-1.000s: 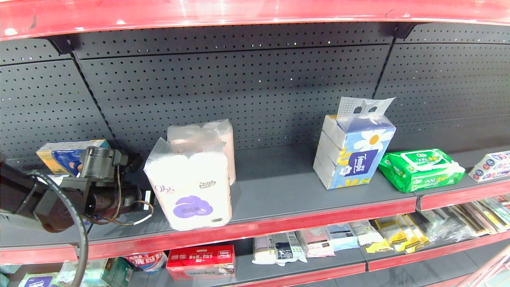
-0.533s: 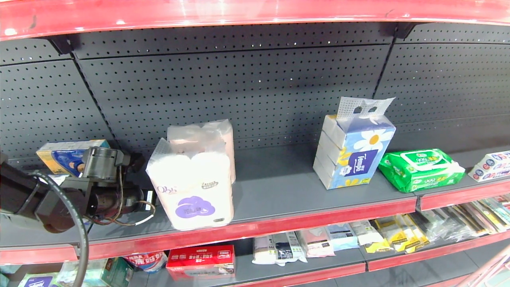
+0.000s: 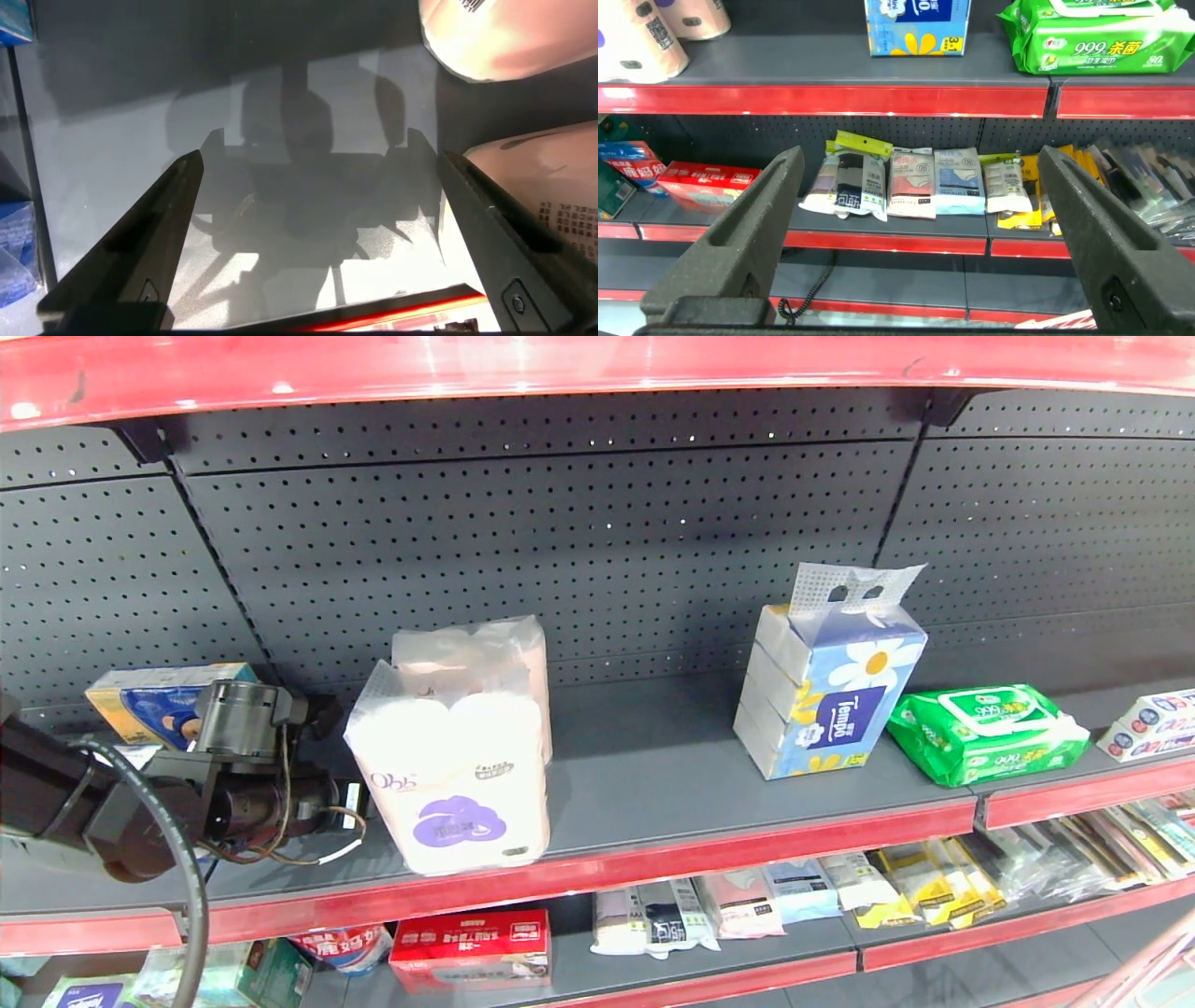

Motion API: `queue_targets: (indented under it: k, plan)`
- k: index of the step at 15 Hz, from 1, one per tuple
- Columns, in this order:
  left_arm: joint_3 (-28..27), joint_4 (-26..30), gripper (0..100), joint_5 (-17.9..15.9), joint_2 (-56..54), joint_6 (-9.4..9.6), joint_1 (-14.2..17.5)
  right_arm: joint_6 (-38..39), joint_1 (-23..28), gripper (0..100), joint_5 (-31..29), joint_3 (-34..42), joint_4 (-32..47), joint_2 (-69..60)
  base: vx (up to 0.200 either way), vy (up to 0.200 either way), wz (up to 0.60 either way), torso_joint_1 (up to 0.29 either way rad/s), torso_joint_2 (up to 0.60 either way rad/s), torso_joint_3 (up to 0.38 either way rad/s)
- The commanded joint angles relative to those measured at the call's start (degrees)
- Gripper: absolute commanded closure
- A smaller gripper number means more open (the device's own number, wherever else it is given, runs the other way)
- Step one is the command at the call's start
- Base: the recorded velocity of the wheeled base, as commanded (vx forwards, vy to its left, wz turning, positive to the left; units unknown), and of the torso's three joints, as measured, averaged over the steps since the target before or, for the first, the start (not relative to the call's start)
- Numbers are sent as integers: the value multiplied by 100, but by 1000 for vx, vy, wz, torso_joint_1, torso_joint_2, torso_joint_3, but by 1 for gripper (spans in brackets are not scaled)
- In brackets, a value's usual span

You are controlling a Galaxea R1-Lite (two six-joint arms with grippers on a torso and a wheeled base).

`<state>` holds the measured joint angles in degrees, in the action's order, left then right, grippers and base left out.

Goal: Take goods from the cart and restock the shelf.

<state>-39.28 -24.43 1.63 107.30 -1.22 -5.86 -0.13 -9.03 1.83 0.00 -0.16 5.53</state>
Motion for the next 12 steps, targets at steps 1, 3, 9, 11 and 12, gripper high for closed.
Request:
queue_targets:
  k: [1, 3, 9, 11, 12]
  plan:
    - [-1, 0, 0, 4, -8, -1, -2, -4, -2, 0, 2, 0, -2, 9, 0, 0, 0, 0, 0, 0]
    - [-1, 0, 0, 4, -8, -1, -2, -4, -2, 0, 2, 0, -2, 9, 0, 0, 0, 0, 0, 0]
    - [-1, 0, 0, 4, -8, -19, -11, -4, -2, 0, 2, 0, -2, 9, 0, 0, 0, 0, 0, 0]
    - [-1, 0, 0, 4, -8, -19, -38, -4, -2, 0, 2, 0, -2, 9, 0, 0, 0, 0, 0, 0]
    - [8, 0, 0, 4, -8, -28, -46, -4, -2, 0, 2, 0, -2, 9, 0, 0, 0, 0, 0, 0]
